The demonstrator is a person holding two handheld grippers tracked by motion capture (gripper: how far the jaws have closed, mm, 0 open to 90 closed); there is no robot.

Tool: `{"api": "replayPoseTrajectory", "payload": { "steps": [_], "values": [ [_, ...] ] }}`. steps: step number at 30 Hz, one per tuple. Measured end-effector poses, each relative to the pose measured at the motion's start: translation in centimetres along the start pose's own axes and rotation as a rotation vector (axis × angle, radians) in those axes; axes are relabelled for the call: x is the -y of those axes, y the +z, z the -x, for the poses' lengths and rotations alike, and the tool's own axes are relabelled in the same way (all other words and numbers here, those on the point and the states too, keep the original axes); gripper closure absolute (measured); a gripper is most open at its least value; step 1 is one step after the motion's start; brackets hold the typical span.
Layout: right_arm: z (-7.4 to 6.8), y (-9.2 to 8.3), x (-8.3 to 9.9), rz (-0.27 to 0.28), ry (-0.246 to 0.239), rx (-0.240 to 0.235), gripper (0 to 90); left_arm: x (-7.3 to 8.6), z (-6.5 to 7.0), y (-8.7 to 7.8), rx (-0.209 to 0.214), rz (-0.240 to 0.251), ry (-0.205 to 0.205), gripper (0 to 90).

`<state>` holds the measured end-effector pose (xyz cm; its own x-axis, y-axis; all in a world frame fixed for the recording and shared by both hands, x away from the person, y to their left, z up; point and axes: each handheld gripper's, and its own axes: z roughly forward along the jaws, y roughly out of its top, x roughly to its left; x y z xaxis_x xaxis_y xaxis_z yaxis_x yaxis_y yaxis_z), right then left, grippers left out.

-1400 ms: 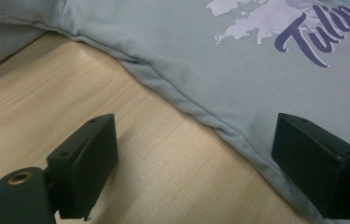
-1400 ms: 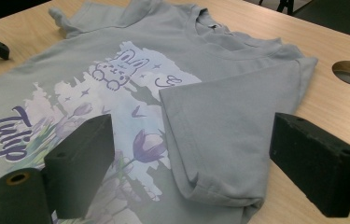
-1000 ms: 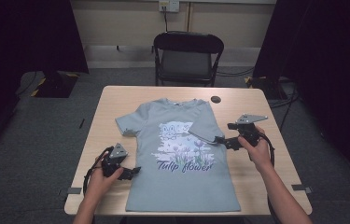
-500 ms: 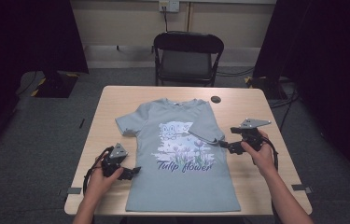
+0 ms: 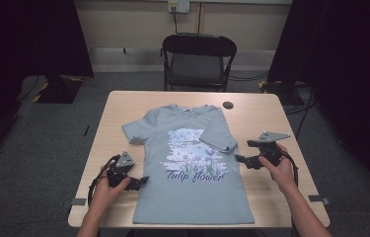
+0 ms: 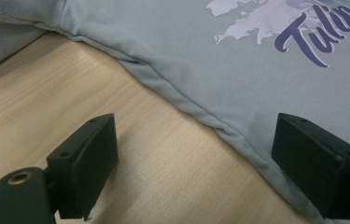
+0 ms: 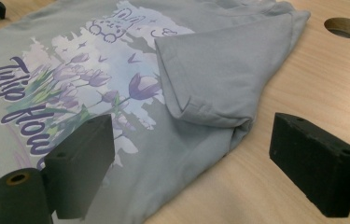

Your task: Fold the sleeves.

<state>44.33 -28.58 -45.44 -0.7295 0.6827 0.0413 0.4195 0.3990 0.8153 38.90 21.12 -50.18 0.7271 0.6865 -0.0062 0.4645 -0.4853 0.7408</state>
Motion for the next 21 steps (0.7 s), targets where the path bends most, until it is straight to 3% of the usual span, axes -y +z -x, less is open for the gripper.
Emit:
{"api": "replayPoseTrajectory", "payload": {
  "steps": [21],
  "values": [
    [-0.4,-0.2,1.8,-0.019,-0.004,0.000,13.2,0.0,0.0,0.0,0.000,0.000,0.000,14.0]
  ]
}}
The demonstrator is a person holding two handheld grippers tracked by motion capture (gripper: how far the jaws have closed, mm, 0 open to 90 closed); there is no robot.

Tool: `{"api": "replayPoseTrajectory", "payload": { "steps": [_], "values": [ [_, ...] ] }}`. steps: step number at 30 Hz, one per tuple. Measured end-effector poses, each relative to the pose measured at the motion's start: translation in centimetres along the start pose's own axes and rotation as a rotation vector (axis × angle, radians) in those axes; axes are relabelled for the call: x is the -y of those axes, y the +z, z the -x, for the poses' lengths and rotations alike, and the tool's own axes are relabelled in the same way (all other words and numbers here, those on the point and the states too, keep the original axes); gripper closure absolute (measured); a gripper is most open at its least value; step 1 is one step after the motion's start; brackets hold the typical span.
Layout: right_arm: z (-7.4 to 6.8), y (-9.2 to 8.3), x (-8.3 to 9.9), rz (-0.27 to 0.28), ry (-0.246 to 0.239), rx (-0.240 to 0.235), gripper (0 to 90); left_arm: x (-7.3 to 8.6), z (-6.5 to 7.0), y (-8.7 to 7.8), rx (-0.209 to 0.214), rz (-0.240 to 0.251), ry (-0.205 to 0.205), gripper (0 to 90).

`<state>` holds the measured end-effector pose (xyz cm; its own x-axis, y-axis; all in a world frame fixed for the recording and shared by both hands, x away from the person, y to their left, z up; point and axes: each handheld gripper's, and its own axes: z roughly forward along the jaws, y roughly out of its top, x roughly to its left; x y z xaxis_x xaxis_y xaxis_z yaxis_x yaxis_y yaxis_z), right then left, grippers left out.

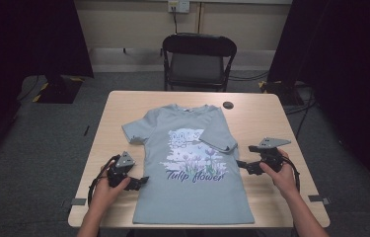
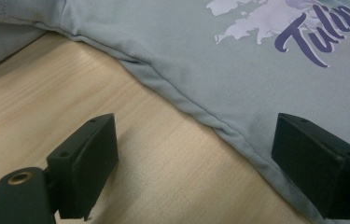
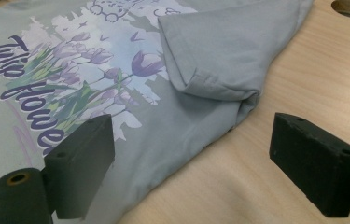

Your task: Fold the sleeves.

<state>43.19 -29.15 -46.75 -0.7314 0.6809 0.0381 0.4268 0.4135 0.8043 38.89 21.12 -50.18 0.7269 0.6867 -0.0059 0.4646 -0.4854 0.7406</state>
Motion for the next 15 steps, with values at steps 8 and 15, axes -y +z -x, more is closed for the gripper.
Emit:
{"api": "replayPoseTrajectory", "payload": {
  "steps": [8,15],
  "values": [
    [-0.1,-0.1,0.8,-0.003,0.007,0.000,13.2,0.0,0.0,0.0,0.000,0.001,0.001,14.0],
    [0.0,-0.4,1.2,-0.006,0.006,0.004,13.2,0.0,0.0,0.0,0.000,0.000,0.000,14.0]
  ]
}}
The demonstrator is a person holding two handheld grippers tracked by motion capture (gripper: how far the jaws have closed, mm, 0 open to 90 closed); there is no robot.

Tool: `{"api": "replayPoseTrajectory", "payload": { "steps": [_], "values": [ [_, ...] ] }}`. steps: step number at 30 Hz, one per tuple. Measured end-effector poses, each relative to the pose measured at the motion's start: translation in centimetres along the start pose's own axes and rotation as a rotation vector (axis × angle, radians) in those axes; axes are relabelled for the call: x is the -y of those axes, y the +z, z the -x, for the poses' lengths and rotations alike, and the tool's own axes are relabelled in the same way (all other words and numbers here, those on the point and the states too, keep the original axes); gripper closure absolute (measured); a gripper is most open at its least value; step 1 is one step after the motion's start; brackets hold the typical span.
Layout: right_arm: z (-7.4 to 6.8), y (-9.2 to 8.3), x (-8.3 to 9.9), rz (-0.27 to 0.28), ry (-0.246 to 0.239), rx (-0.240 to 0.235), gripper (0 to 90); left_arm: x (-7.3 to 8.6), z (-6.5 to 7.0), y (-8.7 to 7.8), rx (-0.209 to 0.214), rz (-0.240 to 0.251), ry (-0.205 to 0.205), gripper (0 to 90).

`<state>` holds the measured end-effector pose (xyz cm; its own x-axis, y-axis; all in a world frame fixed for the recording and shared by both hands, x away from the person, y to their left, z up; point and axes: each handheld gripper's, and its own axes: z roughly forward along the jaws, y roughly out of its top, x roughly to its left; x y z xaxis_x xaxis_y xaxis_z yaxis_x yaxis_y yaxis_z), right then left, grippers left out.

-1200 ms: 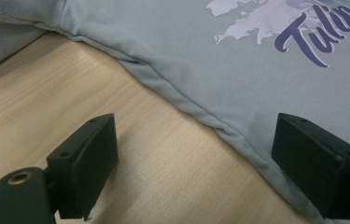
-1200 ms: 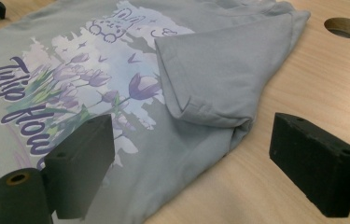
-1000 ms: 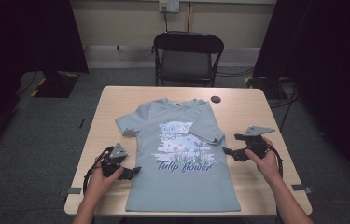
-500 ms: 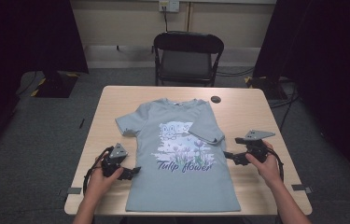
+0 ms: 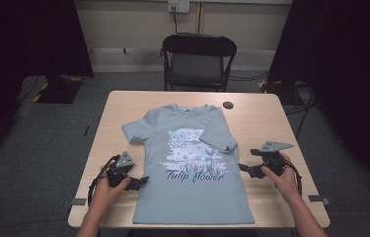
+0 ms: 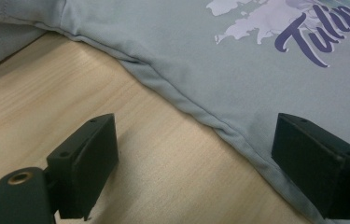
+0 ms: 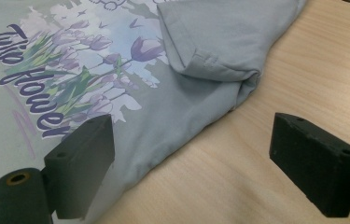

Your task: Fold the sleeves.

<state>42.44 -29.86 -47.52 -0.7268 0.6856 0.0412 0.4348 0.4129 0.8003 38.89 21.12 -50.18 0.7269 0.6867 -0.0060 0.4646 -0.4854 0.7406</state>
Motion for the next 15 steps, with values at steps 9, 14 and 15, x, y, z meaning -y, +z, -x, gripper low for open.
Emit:
{"api": "replayPoseTrajectory", "payload": {
  "steps": [9,14,15],
  "values": [
    [-0.2,-0.1,0.7,-0.005,-0.001,-0.004,13.2,0.0,0.0,0.0,0.000,0.001,0.000,14.0],
    [-0.3,-0.1,1.2,-0.013,-0.001,-0.006,13.2,0.0,0.0,0.0,0.000,0.000,0.000,14.0],
    [-0.3,-0.1,1.3,-0.012,0.002,-0.010,13.2,0.0,0.0,0.0,0.000,0.000,0.000,14.0]
  ]
}}
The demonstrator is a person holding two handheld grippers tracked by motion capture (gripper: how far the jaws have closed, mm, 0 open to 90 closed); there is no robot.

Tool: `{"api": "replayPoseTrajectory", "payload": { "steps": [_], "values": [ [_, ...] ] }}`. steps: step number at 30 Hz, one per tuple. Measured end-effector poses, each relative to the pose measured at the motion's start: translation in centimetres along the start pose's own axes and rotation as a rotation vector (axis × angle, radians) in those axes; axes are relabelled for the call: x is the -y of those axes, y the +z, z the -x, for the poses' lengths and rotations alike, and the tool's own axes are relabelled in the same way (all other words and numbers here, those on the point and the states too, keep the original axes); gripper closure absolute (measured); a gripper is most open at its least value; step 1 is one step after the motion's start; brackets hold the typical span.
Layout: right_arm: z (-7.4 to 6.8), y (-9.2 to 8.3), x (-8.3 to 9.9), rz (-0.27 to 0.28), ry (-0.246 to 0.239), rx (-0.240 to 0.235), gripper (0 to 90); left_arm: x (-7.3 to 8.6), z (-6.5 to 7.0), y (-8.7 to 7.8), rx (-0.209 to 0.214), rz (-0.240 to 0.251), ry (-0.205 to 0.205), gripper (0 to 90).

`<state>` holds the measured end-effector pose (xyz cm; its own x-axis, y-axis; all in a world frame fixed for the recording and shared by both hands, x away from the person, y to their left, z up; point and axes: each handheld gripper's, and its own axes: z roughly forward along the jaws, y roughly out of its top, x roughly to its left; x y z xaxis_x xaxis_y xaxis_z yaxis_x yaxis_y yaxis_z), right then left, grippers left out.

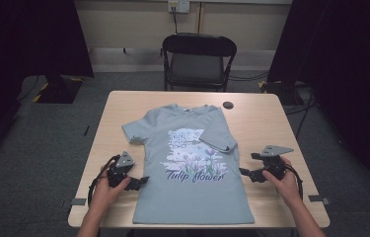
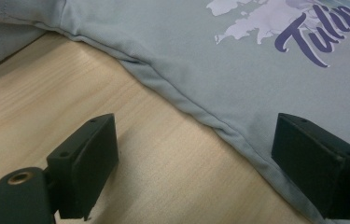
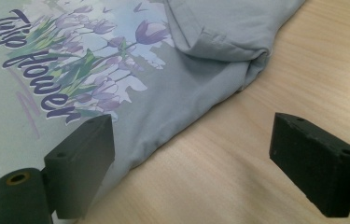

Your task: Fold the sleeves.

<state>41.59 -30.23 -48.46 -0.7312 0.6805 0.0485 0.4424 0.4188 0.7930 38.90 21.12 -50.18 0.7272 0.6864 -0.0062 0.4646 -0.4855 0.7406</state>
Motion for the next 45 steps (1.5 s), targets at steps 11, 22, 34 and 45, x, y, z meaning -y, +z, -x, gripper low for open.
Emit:
{"api": "replayPoseTrajectory", "payload": {
  "steps": [11,22,34,45],
  "values": [
    [-0.2,-0.2,0.5,-0.004,0.001,0.002,13.2,0.0,0.0,0.0,-0.001,0.000,0.000,14.0],
    [-0.4,-0.6,1.3,-0.020,-0.013,0.010,13.2,0.0,0.0,0.0,0.000,0.000,0.000,14.0],
    [-0.4,-1.3,2.2,-0.024,-0.009,0.017,13.2,0.0,0.0,0.0,0.000,0.000,0.000,14.0],
    [-0.6,-1.7,2.8,-0.037,-0.021,0.018,13.2,0.0,0.0,0.0,0.000,0.000,0.000,14.0]
  ]
}}
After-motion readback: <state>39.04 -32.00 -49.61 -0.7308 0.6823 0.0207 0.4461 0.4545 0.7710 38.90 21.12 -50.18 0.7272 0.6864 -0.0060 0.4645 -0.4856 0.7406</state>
